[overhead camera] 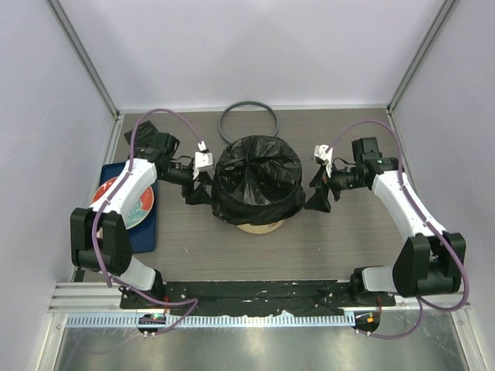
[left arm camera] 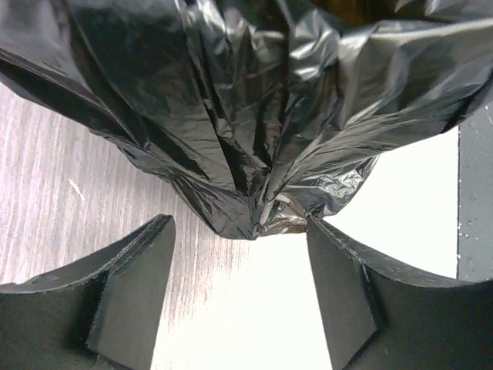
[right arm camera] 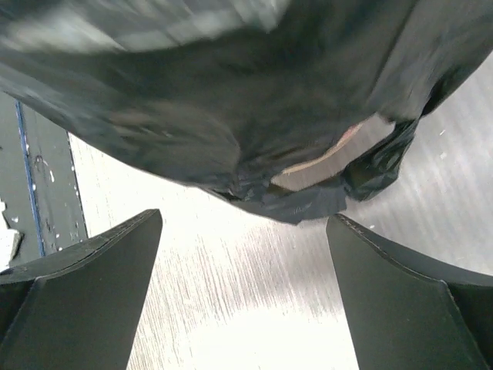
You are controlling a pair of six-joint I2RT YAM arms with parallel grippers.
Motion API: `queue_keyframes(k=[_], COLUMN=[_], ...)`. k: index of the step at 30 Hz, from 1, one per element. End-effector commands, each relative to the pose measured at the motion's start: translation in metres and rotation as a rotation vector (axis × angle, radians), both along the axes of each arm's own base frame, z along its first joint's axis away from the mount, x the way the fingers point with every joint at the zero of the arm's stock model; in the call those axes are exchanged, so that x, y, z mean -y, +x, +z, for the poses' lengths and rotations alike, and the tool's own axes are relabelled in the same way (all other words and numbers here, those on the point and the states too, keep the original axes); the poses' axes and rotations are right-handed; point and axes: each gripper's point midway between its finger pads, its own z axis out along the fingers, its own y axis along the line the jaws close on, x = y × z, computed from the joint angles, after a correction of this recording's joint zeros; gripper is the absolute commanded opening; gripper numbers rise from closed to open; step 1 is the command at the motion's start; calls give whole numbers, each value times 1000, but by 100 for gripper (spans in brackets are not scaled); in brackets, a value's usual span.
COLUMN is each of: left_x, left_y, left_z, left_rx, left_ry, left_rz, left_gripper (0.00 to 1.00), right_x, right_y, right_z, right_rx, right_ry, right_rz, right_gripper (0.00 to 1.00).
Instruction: Put the trash bags into the trash bin
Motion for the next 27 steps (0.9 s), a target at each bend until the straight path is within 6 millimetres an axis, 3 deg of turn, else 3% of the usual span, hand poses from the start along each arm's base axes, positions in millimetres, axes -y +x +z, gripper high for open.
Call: queue_keyframes(k=[1,2,5,10,13,14,17,18,19,20,23,25,26,27], left_x=[6,7,10,18,22,23,24,25,25,25,24,26,27,27], left_y=[4,5,8,14,20,21,23,22,23,23,22,24,26,26], left_z=[28,31,36,42,45,46,47,48,49,49,53,56,56,55], left_rx=[54,60,51,50,59,63,63,61,65,69,76,77,69,49], left_ry=[-62,-72,-94,-126,-143,-148,-157,-162,-161,-160,-156,-173,-178,-182], left_rz=[-19,-19,-2,0,0,-2,-8,-11,-11,-15,-19,-18,-11,1], left_gripper=[84,84,86,88,88,87,87,86,86,85,78,67,50,40], right_x=[-26,-32,-47,-57,-60,-60,-62,-63,-62,-61,-58,-53,-51,-49], right_y=[8,17,19,18,14,10,2,0,1,1,2,2,2,3], right_z=[57,66,71,56,50,49,45,44,44,44,40,32,26,22], right_rx=[109,166,189,167,173,162,167,163,165,167,159,135,116,104], right_ry=[146,167,190,177,163,160,153,157,156,152,121,99,90,82], right_rz=[-22,-22,0,72,121,131,181,186,182,180,156,130,120,106], right_gripper=[95,95,95,92,74,58,27,8,1,1,1,1,1,1])
